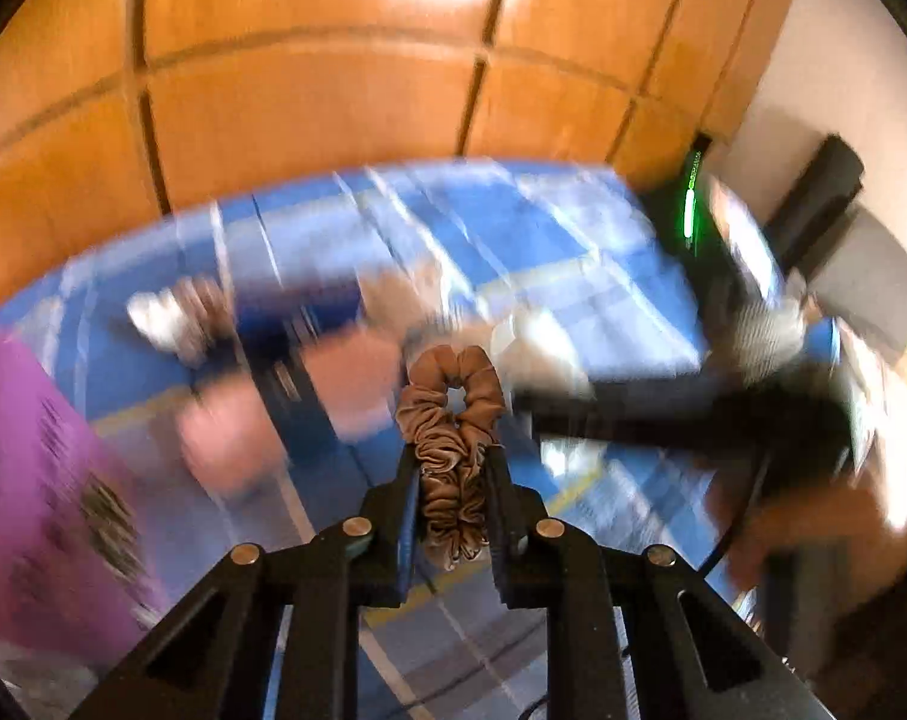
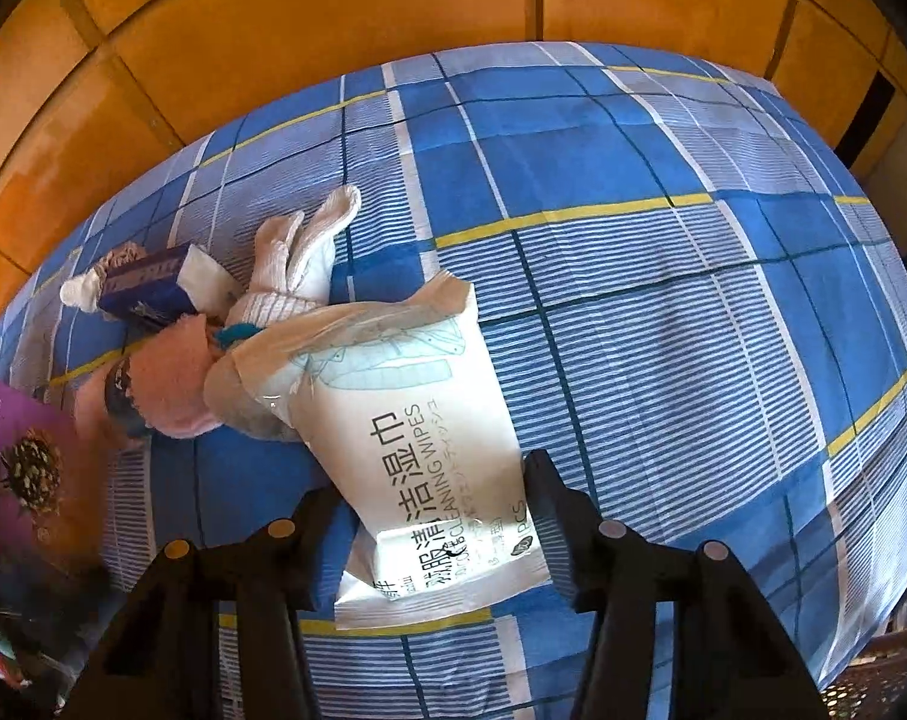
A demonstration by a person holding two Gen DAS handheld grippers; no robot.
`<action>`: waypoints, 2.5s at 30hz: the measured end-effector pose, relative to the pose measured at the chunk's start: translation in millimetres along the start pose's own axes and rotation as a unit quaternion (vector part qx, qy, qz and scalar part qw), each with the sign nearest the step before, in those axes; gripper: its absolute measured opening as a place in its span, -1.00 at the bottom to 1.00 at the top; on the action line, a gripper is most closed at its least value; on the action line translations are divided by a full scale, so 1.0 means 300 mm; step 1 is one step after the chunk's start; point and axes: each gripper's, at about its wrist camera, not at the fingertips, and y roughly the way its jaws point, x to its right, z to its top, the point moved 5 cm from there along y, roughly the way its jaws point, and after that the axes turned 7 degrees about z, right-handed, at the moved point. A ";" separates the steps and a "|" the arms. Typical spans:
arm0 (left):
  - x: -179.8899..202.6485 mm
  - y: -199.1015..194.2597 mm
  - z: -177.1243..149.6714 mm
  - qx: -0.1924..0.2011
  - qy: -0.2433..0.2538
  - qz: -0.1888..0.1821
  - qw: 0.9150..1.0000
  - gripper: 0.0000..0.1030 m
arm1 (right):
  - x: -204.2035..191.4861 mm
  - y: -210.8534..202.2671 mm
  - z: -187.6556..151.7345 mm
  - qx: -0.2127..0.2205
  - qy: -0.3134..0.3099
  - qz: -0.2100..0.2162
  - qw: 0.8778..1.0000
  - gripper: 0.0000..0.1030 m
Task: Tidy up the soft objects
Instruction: 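Grasp the brown satin scrunchie with the left tool and drop it into the gold tray, then lift the white wipes pack with the right tool and release it into the gold tray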
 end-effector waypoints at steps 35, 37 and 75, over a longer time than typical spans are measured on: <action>-1.193 -0.761 -0.745 0.083 -0.366 0.299 0.877 -0.38 | -0.030 0.050 -0.033 -0.004 -0.049 -0.050 0.998 0.10; -1.213 -0.781 -0.775 0.088 -0.373 0.306 0.871 -0.09 | -0.026 0.052 -0.029 -0.002 -0.046 -0.050 0.998 0.10; -0.997 -0.877 -0.860 0.114 -0.274 0.374 0.879 0.99 | -0.467 -0.304 0.151 0.103 -0.064 0.064 0.991 -0.03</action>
